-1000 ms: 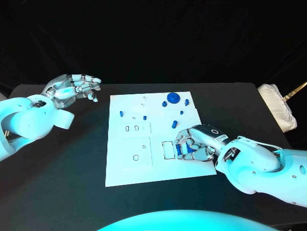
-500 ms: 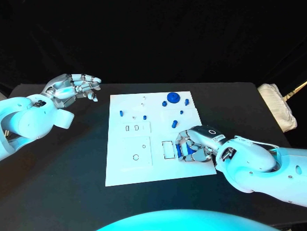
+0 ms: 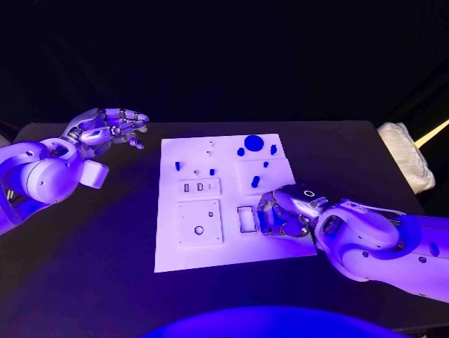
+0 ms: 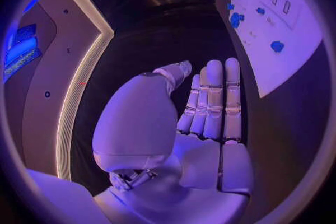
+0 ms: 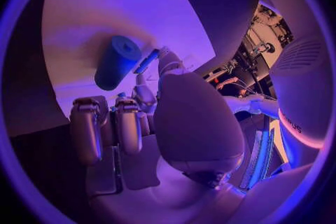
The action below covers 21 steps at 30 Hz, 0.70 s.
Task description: Assemble the parts on the task board
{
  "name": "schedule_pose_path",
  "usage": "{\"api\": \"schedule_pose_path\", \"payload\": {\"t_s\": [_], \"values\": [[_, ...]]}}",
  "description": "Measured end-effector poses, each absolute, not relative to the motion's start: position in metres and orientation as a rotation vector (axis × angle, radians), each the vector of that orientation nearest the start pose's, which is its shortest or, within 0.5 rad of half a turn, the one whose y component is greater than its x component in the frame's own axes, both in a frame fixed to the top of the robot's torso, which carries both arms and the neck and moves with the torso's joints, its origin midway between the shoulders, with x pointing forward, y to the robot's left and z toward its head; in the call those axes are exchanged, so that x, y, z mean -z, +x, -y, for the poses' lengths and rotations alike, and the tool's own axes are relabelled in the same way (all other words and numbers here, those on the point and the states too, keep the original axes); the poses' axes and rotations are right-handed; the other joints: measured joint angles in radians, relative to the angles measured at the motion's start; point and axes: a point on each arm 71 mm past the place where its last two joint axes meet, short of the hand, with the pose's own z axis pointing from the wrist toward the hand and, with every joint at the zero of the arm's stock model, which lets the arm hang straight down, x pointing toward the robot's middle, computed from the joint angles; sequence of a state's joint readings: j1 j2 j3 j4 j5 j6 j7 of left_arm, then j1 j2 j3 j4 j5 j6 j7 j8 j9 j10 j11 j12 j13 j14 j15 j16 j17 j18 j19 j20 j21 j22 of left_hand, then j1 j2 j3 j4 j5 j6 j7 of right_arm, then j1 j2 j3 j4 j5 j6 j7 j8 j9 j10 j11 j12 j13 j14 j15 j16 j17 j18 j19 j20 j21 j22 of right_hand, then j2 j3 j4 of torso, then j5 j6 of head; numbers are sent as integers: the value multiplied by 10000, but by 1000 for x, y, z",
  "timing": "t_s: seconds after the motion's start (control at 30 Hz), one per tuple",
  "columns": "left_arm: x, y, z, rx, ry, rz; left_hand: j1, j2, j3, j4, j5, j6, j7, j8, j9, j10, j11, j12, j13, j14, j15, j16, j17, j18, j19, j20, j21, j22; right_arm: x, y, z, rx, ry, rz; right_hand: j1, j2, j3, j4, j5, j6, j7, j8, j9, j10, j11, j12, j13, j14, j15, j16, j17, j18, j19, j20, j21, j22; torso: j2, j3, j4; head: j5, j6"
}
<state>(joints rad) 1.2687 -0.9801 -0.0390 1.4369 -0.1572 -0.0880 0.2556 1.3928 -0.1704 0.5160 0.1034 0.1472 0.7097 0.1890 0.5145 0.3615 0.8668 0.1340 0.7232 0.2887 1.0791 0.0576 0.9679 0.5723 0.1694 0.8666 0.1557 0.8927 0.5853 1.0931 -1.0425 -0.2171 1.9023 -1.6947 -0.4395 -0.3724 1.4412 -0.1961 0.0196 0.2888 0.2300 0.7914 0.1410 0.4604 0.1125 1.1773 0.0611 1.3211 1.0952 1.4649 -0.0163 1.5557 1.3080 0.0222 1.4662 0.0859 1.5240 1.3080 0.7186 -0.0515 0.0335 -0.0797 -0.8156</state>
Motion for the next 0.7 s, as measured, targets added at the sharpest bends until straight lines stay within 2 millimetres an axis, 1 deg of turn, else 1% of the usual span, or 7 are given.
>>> {"api": "schedule_pose_path", "payload": {"t_s": [0.1,0.13,0.23,0.33,0.4,0.5,0.7], "values": [[154,505,-293,14328,-9753,-15582,0,0,0,0,0,0,0,0,0,0,0,0,0,0,0,0,0,-1,0,0,0,0,246,361,198,-5523,-2099,-17779,4,4,32,25,0,0,0,0,1,0,0,0,18,0,0,0,0,0,0,0,0,0,0,0,0,-1,-10],[154,505,-293,14325,-9752,-15585,0,0,0,0,0,0,0,0,0,0,0,0,0,0,0,0,0,-1,0,0,0,0,246,361,198,-5513,-2104,-17782,93,93,173,15,-162,42,0,-22,-5,0,0,0,27,0,0,0,0,0,0,0,0,0,0,0,0,0,-11],[154,505,-294,14319,-9752,-15590,0,0,0,0,0,0,0,0,0,0,0,0,1,0,0,0,0,0,0,0,0,0,246,361,198,-5505,-2122,-17787,137,129,666,5,-622,107,2,-77,-29,0,0,0,48,0,0,0,-1,0,0,0,0,-1,-1,-4,0,0,-11],[154,505,-294,14313,-9750,-15596,0,0,0,0,0,0,0,0,1,0,0,0,1,0,0,0,0,-1,0,0,0,1,246,361,197,-5517,-2145,-17795,216,51,1010,-8,-700,156,-34,-126,-46,0,0,0,81,0,0,0,-1,0,0,0,0,-1,-1,-4,1,7,-12],[154,505,-294,14310,-9750,-15599,0,0,0,0,0,0,0,0,1,0,0,0,1,0,0,0,1,-1,0,0,0,1,246,361,197,-5528,-2162,-17801,218,50,1218,-15,-774,189,-9,-126,-59,10,-10,0,100,0,0,-1,-1,-1,0,0,39,-1,-1,-3,1,8,-12],[154,505,-294,14305,-9751,-15605,0,0,0,0,0,0,0,0,0,0,0,0,0,0,0,8,1,-1,0,0,0,1,246,361,196,-5559,-2198,-17809,319,-50,1806,-25,-1164,277,-25,-184,-97,79,-34,0,129,0,0,-1,-1,0,0,0,66,-2,-1,0,1,9,-16],[154,505,-294,14298,-9751,-15614,0,0,0,0,0,0,0,0,-9,0,0,0,-10,0,0,40,1,0,0,0,0,1,246,361,194,-5602,-2239,-17811,344,-82,2559,6,-1274,528,-61,-331,-158,215,-74,0,248,0,1,-1,-2,0,0,1,66,-3,0,5,-2,14,-34]]}}
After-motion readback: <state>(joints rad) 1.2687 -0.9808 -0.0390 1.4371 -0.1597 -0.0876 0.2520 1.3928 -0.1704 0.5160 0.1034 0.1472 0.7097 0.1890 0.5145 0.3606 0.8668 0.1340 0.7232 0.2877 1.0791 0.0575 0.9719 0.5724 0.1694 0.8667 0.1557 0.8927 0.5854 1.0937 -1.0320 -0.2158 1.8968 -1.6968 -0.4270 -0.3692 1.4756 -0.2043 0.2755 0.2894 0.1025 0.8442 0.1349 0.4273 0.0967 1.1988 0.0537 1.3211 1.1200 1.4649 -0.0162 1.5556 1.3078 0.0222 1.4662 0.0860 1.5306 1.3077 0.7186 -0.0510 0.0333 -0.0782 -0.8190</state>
